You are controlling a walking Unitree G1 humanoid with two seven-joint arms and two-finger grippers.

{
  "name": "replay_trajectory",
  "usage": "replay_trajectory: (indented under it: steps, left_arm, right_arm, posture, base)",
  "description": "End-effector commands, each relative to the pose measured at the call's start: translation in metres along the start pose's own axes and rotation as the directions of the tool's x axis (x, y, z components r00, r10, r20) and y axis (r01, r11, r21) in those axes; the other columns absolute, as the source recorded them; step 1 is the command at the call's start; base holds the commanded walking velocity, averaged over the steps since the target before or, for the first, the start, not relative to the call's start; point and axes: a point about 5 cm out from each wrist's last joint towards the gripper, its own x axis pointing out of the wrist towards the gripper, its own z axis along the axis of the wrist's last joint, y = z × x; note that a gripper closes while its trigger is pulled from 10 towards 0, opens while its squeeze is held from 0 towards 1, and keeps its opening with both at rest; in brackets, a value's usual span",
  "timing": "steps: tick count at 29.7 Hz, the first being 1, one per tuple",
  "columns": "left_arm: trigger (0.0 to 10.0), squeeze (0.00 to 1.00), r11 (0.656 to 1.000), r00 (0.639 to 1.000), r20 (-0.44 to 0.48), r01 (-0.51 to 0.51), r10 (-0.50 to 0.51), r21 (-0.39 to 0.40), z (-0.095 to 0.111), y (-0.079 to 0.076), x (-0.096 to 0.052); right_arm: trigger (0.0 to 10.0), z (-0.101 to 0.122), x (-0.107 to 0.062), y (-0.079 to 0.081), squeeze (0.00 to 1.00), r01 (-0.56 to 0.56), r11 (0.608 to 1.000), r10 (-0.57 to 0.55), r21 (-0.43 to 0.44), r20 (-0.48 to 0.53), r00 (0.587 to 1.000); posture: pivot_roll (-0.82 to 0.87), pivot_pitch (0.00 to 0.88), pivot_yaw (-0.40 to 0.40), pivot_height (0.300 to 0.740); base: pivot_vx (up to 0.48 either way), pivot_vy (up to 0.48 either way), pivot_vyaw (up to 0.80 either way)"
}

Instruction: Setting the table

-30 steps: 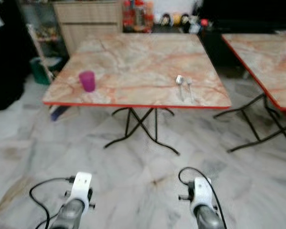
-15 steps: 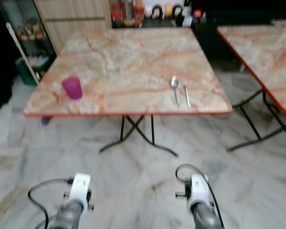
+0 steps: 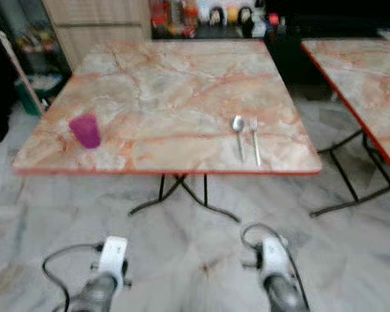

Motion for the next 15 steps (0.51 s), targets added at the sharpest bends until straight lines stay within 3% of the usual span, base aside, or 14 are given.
replay_trajectory:
  steps: [1, 15]
  left_arm:
    - [10.0, 0.0, 1.0, 1.0, -0.02, 0.013, -0.013, 0.005, -0.005, -0.006, -0.001]
    - [10.0, 0.0, 1.0, 0.999, -0.045, 0.019, -0.018, 0.001, -0.012, -0.01, -0.003]
  right_arm:
    - [10.0, 0.0, -0.001, -0.007, 0.0, -0.003, 0.998, 0.005, -0.07, 0.027, 1.0]
    - [10.0, 0.033, -0.004, 0.009, 0.0, -0.116, 0.97, 0.173, -0.212, 0.271, 0.947]
  posture:
    - [0.02, 0.099, 0.014, 0.74]
    - [0.0, 0.11, -0.003, 0.74]
  base:
    - [0.345, 0.0, 0.0]
    - [0.025, 0.0, 0.0]
